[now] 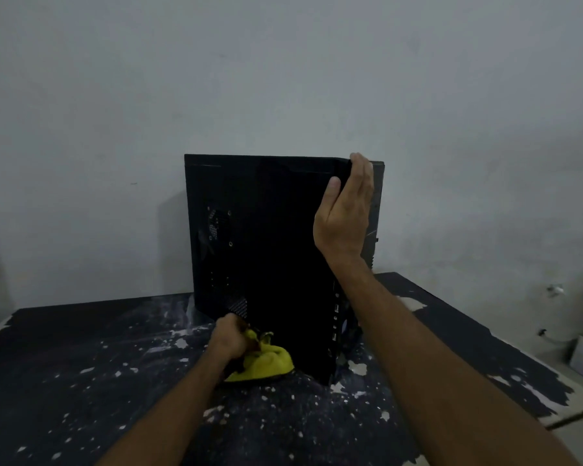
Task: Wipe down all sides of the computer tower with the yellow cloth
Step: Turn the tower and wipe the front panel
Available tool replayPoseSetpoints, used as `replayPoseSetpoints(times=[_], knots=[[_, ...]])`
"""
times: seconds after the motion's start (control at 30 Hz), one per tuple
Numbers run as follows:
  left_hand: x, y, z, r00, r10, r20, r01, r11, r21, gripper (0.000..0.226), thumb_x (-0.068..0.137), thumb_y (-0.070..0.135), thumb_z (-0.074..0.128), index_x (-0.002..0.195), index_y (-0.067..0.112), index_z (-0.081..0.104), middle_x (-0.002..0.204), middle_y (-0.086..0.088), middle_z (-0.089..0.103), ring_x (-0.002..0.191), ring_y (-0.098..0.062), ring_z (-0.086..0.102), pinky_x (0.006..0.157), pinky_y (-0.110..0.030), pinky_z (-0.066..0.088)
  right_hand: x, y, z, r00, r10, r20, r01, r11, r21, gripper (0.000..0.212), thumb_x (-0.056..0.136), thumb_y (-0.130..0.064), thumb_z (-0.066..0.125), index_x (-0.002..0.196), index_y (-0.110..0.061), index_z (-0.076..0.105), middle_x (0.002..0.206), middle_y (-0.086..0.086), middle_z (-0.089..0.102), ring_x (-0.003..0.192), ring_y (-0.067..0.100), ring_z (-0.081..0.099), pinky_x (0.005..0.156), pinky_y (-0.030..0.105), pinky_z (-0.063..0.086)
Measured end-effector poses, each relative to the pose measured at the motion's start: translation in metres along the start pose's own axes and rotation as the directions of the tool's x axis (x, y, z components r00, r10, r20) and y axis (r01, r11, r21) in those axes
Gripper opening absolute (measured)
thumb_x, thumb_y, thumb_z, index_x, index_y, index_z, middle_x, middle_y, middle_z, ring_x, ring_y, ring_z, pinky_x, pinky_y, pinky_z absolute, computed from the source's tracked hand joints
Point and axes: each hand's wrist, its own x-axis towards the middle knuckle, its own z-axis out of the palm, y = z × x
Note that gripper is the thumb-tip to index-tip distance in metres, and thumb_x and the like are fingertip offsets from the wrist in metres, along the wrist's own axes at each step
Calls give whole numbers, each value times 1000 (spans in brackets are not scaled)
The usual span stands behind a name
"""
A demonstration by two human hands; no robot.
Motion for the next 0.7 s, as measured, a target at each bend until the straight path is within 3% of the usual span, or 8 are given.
replayPoseSetpoints(times=[0.07,0.17,0.23,0.37,0.43,0.5,0.6,0.7], knots=[[20,-12,-6,995,-83,-61,81,996,-25,19,84,12,78,73,1,68,67,-7,60,73,-25,63,61,-31,44,-1,1,1,1000,-2,-1,2,1000,7,50,109,-27,33,154,-5,33,160,12,36,153,25,25,124,43,27],[53,-48,-3,950,-211,-229,194,977,-93,7,88,5,69,88,-2,69,91,-25,70,90,-41,68,74,-43,52,-2,2,0,1000,-5,0,5,1000,7,50,110,-26,34,155,-5,32,160,11,36,153,24,25,124,43,27],[72,-66,-2,911,-289,-295,218,943,-252,19,90,3,66,108,-3,70,109,-29,69,102,-47,66,87,-50,53,-3,3,0,1000,-17,-4,17,1000,3,49,110,-26,34,155,-6,32,160,10,36,153,24,25,123,43,27],[89,-55,-12,817,-534,-216,260,676,-689,34,103,7,49,135,-1,59,131,-23,63,123,-44,59,97,-44,50,-4,3,1,1000,-22,-12,22,1000,-15,49,110,-26,34,155,-6,32,160,9,37,153,23,25,124,41,27],[103,-47,-20,794,-568,-216,192,573,-797,34,102,6,48,134,1,60,131,-21,64,121,-42,60,97,-43,50,-3,3,1,1000,-23,-10,23,1000,-21,50,110,-27,34,156,-7,31,160,9,36,154,22,24,124,39,26],[125,-38,-38,771,-581,-261,122,537,-835,32,98,1,51,126,2,65,125,-22,67,113,-41,63,96,-42,50,-2,2,0,1000,-24,-15,24,999,-26,50,110,-27,35,156,-7,31,160,9,36,154,23,24,125,37,24],[154,-3,-89,775,-490,-399,-32,601,-799,33,96,7,50,122,14,68,120,-15,68,111,-35,65,99,-40,51,-3,2,0,1000,-18,-17,18,999,-38,49,110,-25,36,155,-6,32,160,10,37,153,23,25,124,36,23],[148,56,-128,756,-319,-572,-277,635,-721,45,102,8,43,142,21,59,133,-2,62,115,-21,60,101,-30,48,-4,0,0,1000,-10,-9,10,1000,-26,49,110,-25,36,155,-6,32,160,9,37,153,23,25,124,37,24]])
